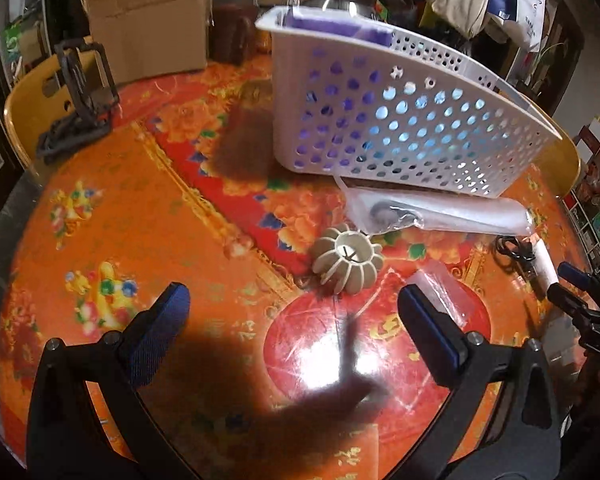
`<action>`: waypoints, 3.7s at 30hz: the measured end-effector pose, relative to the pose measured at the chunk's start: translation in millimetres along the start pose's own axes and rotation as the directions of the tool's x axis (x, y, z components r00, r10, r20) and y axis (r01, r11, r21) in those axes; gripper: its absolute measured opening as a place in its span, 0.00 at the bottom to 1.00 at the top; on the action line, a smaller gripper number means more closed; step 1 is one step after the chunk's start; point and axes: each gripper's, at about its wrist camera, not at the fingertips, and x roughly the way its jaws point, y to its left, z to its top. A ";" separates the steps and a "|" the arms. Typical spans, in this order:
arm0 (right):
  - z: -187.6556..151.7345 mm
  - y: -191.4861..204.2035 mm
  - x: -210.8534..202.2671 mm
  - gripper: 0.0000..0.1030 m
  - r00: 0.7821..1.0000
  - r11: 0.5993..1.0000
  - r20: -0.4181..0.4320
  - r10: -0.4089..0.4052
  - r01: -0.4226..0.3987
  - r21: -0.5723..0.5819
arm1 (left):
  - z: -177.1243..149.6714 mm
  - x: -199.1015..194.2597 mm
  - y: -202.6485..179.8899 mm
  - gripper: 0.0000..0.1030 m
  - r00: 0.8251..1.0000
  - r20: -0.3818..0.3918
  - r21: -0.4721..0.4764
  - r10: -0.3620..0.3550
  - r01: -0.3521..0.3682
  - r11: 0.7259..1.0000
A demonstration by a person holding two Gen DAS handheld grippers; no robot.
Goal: Organize soft objects
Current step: 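Withdraw the right tool and reach to the rolled white cloth, then grasp the rolled white cloth with the right tool and lift it, then lower the rolled cloth into the basket and open the right tool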
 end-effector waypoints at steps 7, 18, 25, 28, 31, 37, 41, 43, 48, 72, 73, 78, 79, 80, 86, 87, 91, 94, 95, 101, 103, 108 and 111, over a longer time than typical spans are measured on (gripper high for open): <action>2.8 -2.6 6.7 0.47 1.000 1.000 -0.028 0.009 -0.009 0.009 | 6.9 24.7 -5.8 1.00 0.999 -0.034 0.005 -0.008 0.008 1.000; 3.1 -2.8 11.0 0.35 0.999 1.000 -0.046 0.006 -0.005 0.012 | 7.6 35.9 -21.5 0.84 0.999 -0.044 0.028 0.007 -0.006 1.000; 3.0 -2.2 9.4 0.30 0.999 1.000 -0.037 0.000 0.000 0.014 | 8.0 39.3 -33.3 0.63 0.999 -0.043 0.049 0.018 -0.016 0.999; 3.2 -2.5 8.6 0.29 0.999 1.000 -0.034 0.002 -0.001 0.014 | 6.3 39.1 -35.8 0.54 0.999 -0.039 0.052 0.036 -0.033 0.998; 3.1 -2.1 8.2 0.29 1.000 1.000 -0.031 0.000 0.000 0.011 | 4.9 38.5 -34.5 0.40 0.999 -0.032 0.054 0.037 -0.036 0.998; 2.9 1.1 6.5 0.29 1.000 1.000 -0.024 -0.004 0.003 -0.005 | -4.1 29.0 -35.5 0.40 0.999 -0.012 0.058 0.031 -0.030 0.998; 3.4 -0.7 8.2 0.29 0.999 1.000 -0.030 0.021 -0.021 0.003 | -8.6 20.6 -29.9 0.40 0.999 0.008 0.055 0.036 -0.037 0.998; 3.4 -1.9 8.7 0.29 0.999 1.000 -0.033 0.028 -0.028 0.009 | -9.8 16.7 -27.0 0.40 0.999 0.017 0.050 0.037 -0.038 0.998; 1.7 -3.0 1.4 0.28 1.000 1.000 0.002 0.006 -0.006 0.020 | -12.4 7.4 -20.8 0.40 0.999 0.033 0.045 0.037 -0.039 0.998; 26.8 11.3 -66.1 0.27 0.983 1.000 0.183 -0.006 0.011 -0.027 | -5.9 -35.0 -24.0 0.40 0.992 0.126 0.040 0.009 -0.014 0.999; 29.6 12.1 -68.6 0.27 0.982 0.999 0.189 -0.006 0.012 -0.032 | -4.3 -39.2 -25.1 0.40 0.991 0.134 0.042 0.009 -0.015 0.999; 49.1 16.6 -84.6 0.27 0.974 0.999 0.227 0.009 0.003 -0.051 | 7.9 -61.5 -31.3 0.40 0.986 0.169 0.054 0.009 -0.019 0.998; 54.2 18.2 -88.4 0.27 0.972 0.998 0.235 0.014 -0.001 -0.057 | 10.6 -65.4 -32.0 0.40 0.984 0.175 0.055 0.002 -0.012 0.998; 60.1 20.7 -91.8 0.27 0.970 0.998 0.241 0.021 -0.005 -0.067 | 15.3 -71.5 -33.3 0.40 0.983 0.184 0.060 -0.003 -0.008 0.998; 104.3 36.5 -96.8 0.27 0.965 0.992 0.256 0.060 -0.030 -0.120 | 50.6 -91.2 -46.5 0.40 0.978 0.204 0.097 -0.035 0.015 0.995; 115.0 39.8 -95.2 0.27 0.964 0.991 0.258 0.060 -0.027 -0.129 | 59.7 -92.7 -50.1 0.40 0.978 0.205 0.102 -0.044 0.023 0.995; 146.7 48.1 -86.3 0.27 0.965 0.989 0.253 0.063 -0.027 -0.143 | 97.1 -95.6 -62.5 0.40 0.976 0.209 0.115 -0.069 0.045 0.992; 167.3 54.4 -74.6 0.27 0.969 0.987 0.243 0.044 -0.005 -0.158 | 124.2 -93.2 -73.2 0.40 0.977 0.193 0.135 -0.092 0.067 0.989; 174.4 55.7 -69.2 0.27 0.971 0.987 0.236 0.042 -0.004 -0.159 | 130.9 -92.1 -76.4 0.40 0.977 0.191 0.139 -0.091 0.065 0.988; 205.8 49.7 -35.7 0.27 0.979 0.992 0.203 0.009 0.017 -0.128 | 180.8 -66.0 -95.2 0.40 0.986 0.143 0.157 -0.090 0.067 0.985; 213.3 44.8 -20.8 0.27 0.982 0.993 0.187 -0.015 0.037 -0.114 | 193.6 -50.5 -99.9 0.40 0.988 0.118 0.159 -0.102 0.082 0.984; 222.1 36.1 11.9 0.27 0.989 0.993 0.145 -0.032 0.049 -0.110 | 214.1 -10.6 -112.9 0.40 0.993 0.065 0.169 -0.102 0.090 0.981; 222.4 35.6 26.9 0.27 0.992 0.992 0.125 -0.026 0.041 -0.116 | 220.4 4.8 -116.5 0.40 0.994 0.054 0.170 -0.096 0.086 0.982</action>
